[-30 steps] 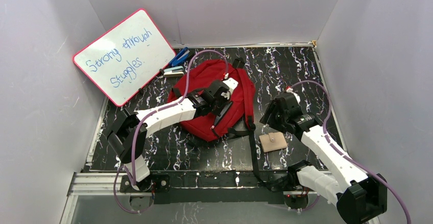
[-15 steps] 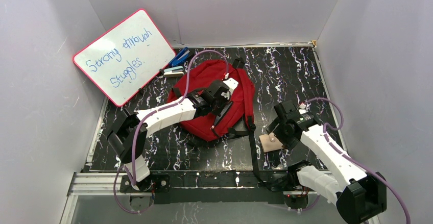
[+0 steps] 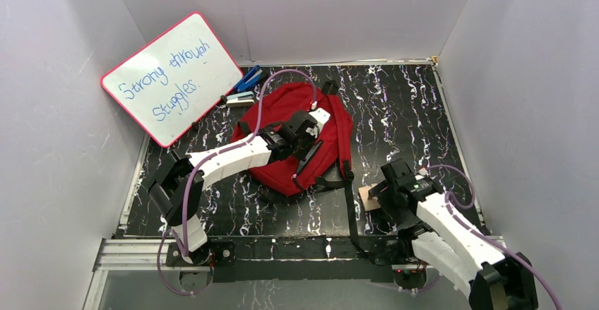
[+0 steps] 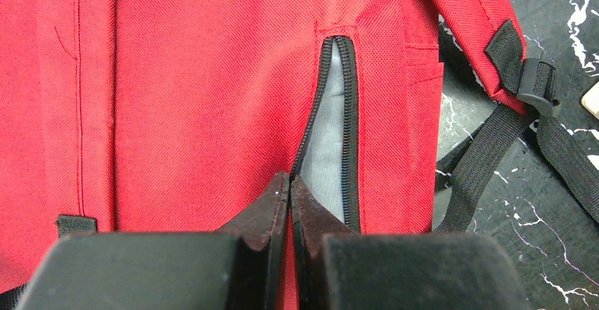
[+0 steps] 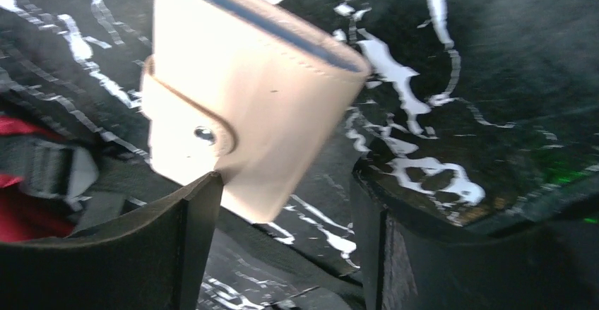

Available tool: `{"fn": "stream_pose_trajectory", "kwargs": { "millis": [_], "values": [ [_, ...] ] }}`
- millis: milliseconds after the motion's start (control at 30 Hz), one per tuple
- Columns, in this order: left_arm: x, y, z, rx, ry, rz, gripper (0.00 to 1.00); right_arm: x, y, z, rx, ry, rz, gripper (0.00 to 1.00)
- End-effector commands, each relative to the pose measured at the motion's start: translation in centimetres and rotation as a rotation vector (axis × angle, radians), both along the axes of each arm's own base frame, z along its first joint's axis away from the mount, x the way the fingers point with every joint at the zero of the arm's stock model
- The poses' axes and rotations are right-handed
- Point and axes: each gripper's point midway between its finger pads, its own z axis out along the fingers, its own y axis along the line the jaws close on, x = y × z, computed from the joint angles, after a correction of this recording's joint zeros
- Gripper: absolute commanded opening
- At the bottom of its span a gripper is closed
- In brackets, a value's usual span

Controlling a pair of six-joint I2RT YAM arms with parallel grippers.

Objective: Pack the student bag
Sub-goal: Pick up the personal item from the center of the board.

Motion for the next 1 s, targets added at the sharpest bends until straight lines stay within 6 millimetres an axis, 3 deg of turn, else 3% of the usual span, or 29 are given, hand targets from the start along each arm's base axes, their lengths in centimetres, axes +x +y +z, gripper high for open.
{"fn": "stream_pose_trajectory", "kwargs": {
  "millis": [0,200,400,467,567,667,733,867,967],
  "values": [
    [0.8,0.1,1.3,-0.014,-0.037,0.010,0.00,0.7,0.7,-1.3,0.091,-0.069,-0.125,0.72],
    [0.7,0.2,1.2,-0.010,-0.035,0.013,0.00,1.6,-1.0,-1.0,0.081,-0.227,-0.213,0.51],
    [0.5,0.3,1.1,-0.013,-0.028,0.018,0.00,2.5,-2.0,-0.1,0.065,-0.356,-0.207,0.09],
    [0.5,0.3,1.1,-0.015,-0.027,0.021,0.00,2.7,-2.1,0.2,0.062,-0.377,-0.192,0.00],
    [0.6,0.0,1.6,-0.037,-0.029,0.029,0.02,3.3,-2.1,1.5,0.045,-0.417,-0.155,0.00],
    [0.5,-0.6,2.6,-0.087,-0.023,0.032,0.30,4.4,-2.2,3.7,0.009,-0.481,-0.095,0.00],
    [0.3,-1.1,3.7,-0.136,-0.021,0.036,0.44,5.4,-2.0,6.0,-0.023,-0.547,-0.006,0.00],
    [0.1,-2.0,7.6,-0.267,-0.047,0.050,0.51,7.1,-0.7,10.5,-0.050,-0.702,0.182,0.00],
    [-0.2,-2.3,11.1,-0.383,-0.085,0.064,0.55,8.4,2.2,14.9,-0.015,-0.894,0.416,0.00]
  ]
}}
